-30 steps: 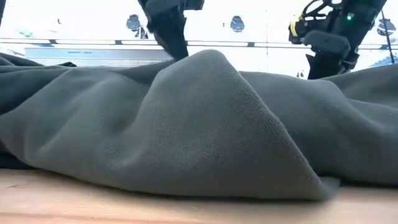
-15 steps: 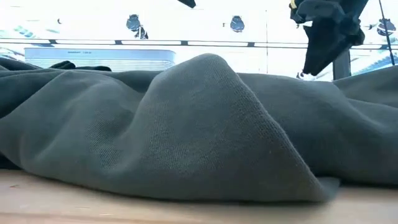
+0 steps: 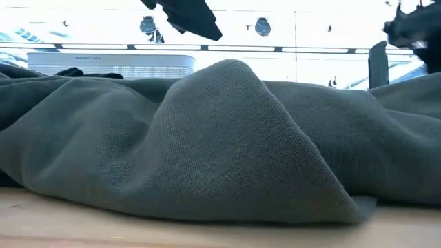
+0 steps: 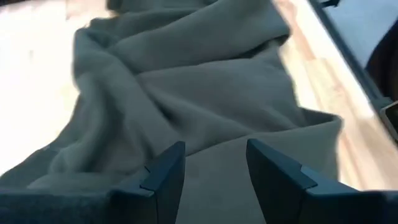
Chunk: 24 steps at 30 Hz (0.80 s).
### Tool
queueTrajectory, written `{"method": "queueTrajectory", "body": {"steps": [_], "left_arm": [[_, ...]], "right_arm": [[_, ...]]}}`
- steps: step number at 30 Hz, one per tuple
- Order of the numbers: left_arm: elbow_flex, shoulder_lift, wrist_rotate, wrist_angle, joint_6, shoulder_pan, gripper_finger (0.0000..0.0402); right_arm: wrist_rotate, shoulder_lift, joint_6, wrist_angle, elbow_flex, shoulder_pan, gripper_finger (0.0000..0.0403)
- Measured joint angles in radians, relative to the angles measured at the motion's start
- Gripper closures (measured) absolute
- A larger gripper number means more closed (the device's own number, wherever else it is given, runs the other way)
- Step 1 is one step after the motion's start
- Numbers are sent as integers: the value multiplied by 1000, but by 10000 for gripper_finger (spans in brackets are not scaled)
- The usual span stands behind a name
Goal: Sort clothes
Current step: Put the dark gray jacket into the white laundry bin
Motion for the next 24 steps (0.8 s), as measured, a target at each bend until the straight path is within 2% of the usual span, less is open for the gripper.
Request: {"method": "queueTrajectory", "body": {"steps": [4,11,16,20,22,24], "left_arm": [[-13,0,1,28,1,-26,222],[-14,0,1,27,4,-37,222],[-14,0,1,27,2,-42,222],[-14,0,2,27,0,-44,222],[-14,0,1,28,0,-44,222],[-14,0,1,27,0,-44,222]], "right_arm": [[-58,21,146,4,-41,61,252],[-55,73,257,17,-79,98,252],[-62,127,258,140,-143,97,252],[-115,143,222,292,-215,99,255],[-120,139,210,328,-236,102,269],[-118,140,202,333,-236,107,301]]}}
